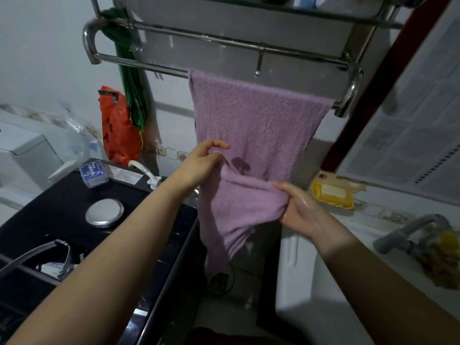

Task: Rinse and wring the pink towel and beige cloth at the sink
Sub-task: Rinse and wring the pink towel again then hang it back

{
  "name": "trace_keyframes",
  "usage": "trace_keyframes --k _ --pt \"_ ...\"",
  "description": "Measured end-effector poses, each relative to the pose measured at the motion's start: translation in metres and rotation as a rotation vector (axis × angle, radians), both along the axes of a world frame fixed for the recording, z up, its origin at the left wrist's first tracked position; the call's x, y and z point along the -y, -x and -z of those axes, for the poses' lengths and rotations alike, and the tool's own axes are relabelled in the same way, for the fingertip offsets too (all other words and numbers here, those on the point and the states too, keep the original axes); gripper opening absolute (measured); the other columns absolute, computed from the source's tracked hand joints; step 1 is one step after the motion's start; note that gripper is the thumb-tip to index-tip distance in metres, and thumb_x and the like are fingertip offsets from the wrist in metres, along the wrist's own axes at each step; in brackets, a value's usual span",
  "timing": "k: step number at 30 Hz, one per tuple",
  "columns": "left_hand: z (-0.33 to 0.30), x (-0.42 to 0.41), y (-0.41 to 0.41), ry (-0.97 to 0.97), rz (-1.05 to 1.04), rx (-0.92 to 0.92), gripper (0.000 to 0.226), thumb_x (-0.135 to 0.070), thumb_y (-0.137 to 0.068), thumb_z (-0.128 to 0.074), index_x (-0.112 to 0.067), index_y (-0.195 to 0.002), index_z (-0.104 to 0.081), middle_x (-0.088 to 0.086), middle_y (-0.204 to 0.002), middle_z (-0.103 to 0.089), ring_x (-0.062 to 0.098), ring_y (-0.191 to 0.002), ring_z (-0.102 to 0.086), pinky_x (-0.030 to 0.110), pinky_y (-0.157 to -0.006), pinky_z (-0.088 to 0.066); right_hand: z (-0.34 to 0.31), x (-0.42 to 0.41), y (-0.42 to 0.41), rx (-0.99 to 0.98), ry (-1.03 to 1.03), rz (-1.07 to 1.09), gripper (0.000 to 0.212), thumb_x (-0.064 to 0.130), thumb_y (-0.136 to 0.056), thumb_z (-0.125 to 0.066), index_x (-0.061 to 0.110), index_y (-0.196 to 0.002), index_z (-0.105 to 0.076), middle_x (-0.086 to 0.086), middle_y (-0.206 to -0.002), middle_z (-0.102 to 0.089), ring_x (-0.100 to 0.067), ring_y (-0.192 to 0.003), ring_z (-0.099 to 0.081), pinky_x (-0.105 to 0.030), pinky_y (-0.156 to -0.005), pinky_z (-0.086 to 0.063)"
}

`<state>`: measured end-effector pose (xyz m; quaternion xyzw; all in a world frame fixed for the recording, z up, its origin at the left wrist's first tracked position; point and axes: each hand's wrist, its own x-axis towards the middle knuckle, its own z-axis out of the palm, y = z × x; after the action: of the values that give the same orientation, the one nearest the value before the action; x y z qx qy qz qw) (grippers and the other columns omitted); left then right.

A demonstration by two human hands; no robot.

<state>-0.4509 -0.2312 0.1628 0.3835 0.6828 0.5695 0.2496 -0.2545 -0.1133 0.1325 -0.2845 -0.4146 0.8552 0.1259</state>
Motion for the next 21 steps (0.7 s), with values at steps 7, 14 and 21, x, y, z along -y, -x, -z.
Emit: trace_keyframes --k 7,14,21 --pt "-0.02 -0.001 0.004 0.025 0.152 -0.071 0.023 -0.012 -0.097 -0.048 -0.026 -0.086 -0.063 -0.002 -0.084 -0.064 0.01 -0.079 -0.055 0.026 -0.076 -0.042 -0.019 0.011 0.006 0.351 -0.844 -0.588 0.051 0.048 -0.072 -0.07 0.024 -0.116 -0.061 0.01 -0.117 -0.067 -0.006 -0.104 -0.063 -0.019 -0.089 -0.048" --pt "-0.048 0.007 0.007 0.242 0.431 -0.235 0.052 -0.056 -0.076 -0.063 -0.025 -0.118 -0.056 0.001 -0.106 -0.065 0.019 -0.093 -0.064 0.033 -0.083 -0.053 -0.084 -0.006 0.007 0.279 -0.848 -0.347 0.023 0.013 -0.09 -0.053 0.008 -0.08 -0.073 -0.016 -0.089 -0.07 -0.025 -0.082 -0.064 -0.033 -0.076 -0.05" --pt "-0.105 -0.027 0.01 -0.248 -0.039 -0.493 0.027 -0.028 -0.1 -0.044 -0.017 -0.107 -0.068 -0.003 -0.098 -0.069 0.011 -0.089 -0.062 0.034 -0.088 -0.049 -0.179 -0.013 0.002 -0.345 -0.469 0.108 0.045 0.024 -0.083 -0.048 -0.002 -0.119 -0.057 -0.019 -0.117 -0.062 -0.027 -0.11 -0.06 -0.038 -0.096 -0.05"
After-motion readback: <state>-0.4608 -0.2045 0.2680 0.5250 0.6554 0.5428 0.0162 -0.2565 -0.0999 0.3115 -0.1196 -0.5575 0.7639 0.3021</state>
